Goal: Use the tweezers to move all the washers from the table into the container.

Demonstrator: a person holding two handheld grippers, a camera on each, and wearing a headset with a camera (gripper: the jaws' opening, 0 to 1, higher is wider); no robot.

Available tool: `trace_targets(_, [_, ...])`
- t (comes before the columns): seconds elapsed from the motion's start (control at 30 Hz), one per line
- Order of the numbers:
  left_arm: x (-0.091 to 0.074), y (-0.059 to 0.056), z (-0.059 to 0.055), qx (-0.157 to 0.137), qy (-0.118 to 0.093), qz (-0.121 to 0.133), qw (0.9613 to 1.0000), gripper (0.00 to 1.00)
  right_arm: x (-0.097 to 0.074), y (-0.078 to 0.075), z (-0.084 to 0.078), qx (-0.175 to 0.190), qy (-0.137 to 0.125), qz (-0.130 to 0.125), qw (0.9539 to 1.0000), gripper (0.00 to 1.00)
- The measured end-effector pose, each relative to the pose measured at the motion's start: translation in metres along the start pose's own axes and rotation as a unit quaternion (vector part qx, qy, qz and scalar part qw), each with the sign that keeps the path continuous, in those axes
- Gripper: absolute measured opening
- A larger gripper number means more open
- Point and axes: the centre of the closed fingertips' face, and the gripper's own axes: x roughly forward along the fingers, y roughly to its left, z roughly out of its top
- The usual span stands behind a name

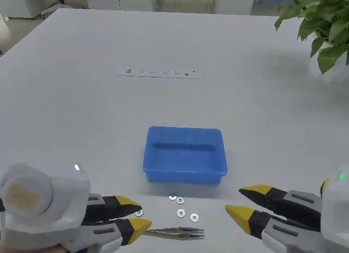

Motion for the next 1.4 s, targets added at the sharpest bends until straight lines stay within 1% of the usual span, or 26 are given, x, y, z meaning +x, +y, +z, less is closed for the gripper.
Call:
trace_targets(0.07, [0.005, 0.003, -0.007, 0.016, 0.023, -0.003, 0.9996, 0.15, 0.004, 0.002, -0.004, 0.0, 0.009, 0.009, 0.9999, 0.2])
trace_targets(0.13, [0.008, 0.006, -0.018, 0.033, 0.057, -0.004, 0.9978, 0.15, 0.008, 0.003, -0.007, -0.005, 0.017, 0.014, 0.9998, 0.19])
trace_targets(0.17, [0.009, 0.007, -0.02, 0.037, 0.063, -0.003, 0.9973, 0.16, 0.009, 0.003, -0.008, -0.006, 0.02, 0.016, 0.9997, 0.19])
trace_targets(0.23, [0.013, 0.012, -0.028, 0.058, 0.085, 0.002, 0.9947, 0.15, 0.011, 0.002, -0.01, -0.009, 0.027, 0.019, 0.9994, 0.19])
trace_targets(0.27, [0.016, 0.013, -0.032, 0.068, 0.097, -0.001, 0.9929, 0.15, 0.012, 0.002, -0.011, -0.01, 0.029, 0.019, 0.9993, 0.19])
trace_targets(0.3, [0.018, 0.013, -0.034, 0.074, 0.102, -0.003, 0.992, 0.15, 0.013, 0.001, -0.012, -0.01, 0.031, 0.02, 0.9993, 0.19])
trace_targets(0.37, [0.022, 0.015, -0.039, 0.098, 0.12, -0.003, 0.9878, 0.13, 0.014, 0.0, -0.014, -0.009, 0.035, 0.023, 0.9991, 0.19])
trace_targets(0.4, [0.023, 0.016, -0.044, 0.114, 0.137, -0.005, 0.984, 0.12, 0.015, 0.0, -0.015, -0.009, 0.036, 0.024, 0.999, 0.19])
trace_targets(0.5, [0.027, 0.019, -0.049, 0.146, 0.158, -0.002, 0.9767, 0.1, 0.017, -0.001, -0.017, -0.012, 0.044, 0.026, 0.9986, 0.19])
trace_targets(0.53, [0.029, 0.018, -0.049, 0.144, 0.156, -0.003, 0.9772, 0.09, 0.018, -0.001, -0.017, -0.013, 0.045, 0.026, 0.9986, 0.19])
trace_targets(0.57, [0.031, 0.017, -0.05, 0.146, 0.159, -0.006, 0.9764, 0.08, 0.019, -0.002, -0.017, -0.013, 0.046, 0.027, 0.9985, 0.19])
trace_targets(0.67, [0.034, 0.015, -0.052, 0.161, 0.17, -0.017, 0.9722, 0.07, 0.021, -0.002, -0.017, -0.013, 0.047, 0.03, 0.9984, 0.19])
trace_targets(0.7, [0.035, 0.013, -0.054, 0.167, 0.175, -0.023, 0.9701, 0.06, 0.022, -0.002, -0.017, -0.013, 0.047, 0.031, 0.9983, 0.19])
trace_targets(0.73, [0.035, 0.013, -0.055, 0.179, 0.18, -0.025, 0.9669, 0.04, 0.023, -0.002, -0.017, -0.014, 0.048, 0.032, 0.9982, 0.19])
trace_targets(0.8, [0.037, 0.013, -0.056, 0.2, 0.186, -0.024, 0.9616, 0.0, 0.025, -0.001, -0.018, -0.016, 0.051, 0.035, 0.998, 0.19])
trace_targets(0.83, [0.037, 0.013, -0.053, 0.207, 0.181, -0.026, 0.961, 0.0, 0.026, -0.001, -0.018, -0.017, 0.052, 0.037, 0.9978, 0.19])
trace_targets(0.87, [0.037, 0.014, -0.054, 0.202, 0.184, -0.026, 0.9616, 0.0, 0.027, -0.001, -0.019, -0.019, 0.053, 0.038, 0.9977, 0.19])
trace_targets(0.9, [0.037, 0.014, -0.054, 0.206, 0.184, -0.027, 0.9607, 0.0, 0.028, 0.0, -0.019, -0.021, 0.056, 0.041, 0.9974, 0.19])
trace_targets(1.0, [0.037, 0.011, -0.053, 0.221, 0.186, -0.033, 0.9568, 0.0, 0.032, 0.003, -0.019, -0.029, 0.061, 0.048, 0.9966, 0.19])
trace_targets(1.07, [0.034, 0.009, -0.05, 0.234, 0.187, -0.034, 0.9536, 0.0, 0.034, 0.006, -0.019, -0.041, 0.065, 0.053, 0.9956, 0.19])
trace_targets(1.1, [0.032, 0.009, -0.047, 0.242, 0.187, -0.032, 0.9515, 0.0, 0.035, 0.007, -0.019, -0.05, 0.068, 0.057, 0.9948, 0.18])
trace_targets(1.2, [0.026, 0.005, -0.038, 0.257, 0.184, -0.033, 0.9482, 0.0, 0.038, 0.011, -0.022, -0.067, 0.077, 0.065, 0.9927, 0.18])
trace_targets(1.23, [0.023, 0.003, -0.033, 0.263, 0.18, -0.033, 0.9471, 0.0, 0.039, 0.013, -0.022, -0.073, 0.081, 0.068, 0.9917, 0.18])
trace_targets(1.3, [0.017, -0.001, -0.024, 0.269, 0.175, -0.032, 0.9465, 0.0, 0.041, 0.017, -0.024, -0.083, 0.084, 0.077, 0.9899, 0.18])
trace_targets(1.33, [0.014, -0.004, -0.017, 0.277, 0.168, -0.032, 0.9456, 0.0, 0.041, 0.019, -0.024, -0.087, 0.085, 0.081, 0.9892, 0.18])
trace_targets(1.4, [0.01, -0.009, -0.007, 0.283, 0.157, -0.034, 0.9455, 0.0, 0.042, 0.023, -0.025, -0.098, 0.088, 0.089, 0.9874, 0.18])
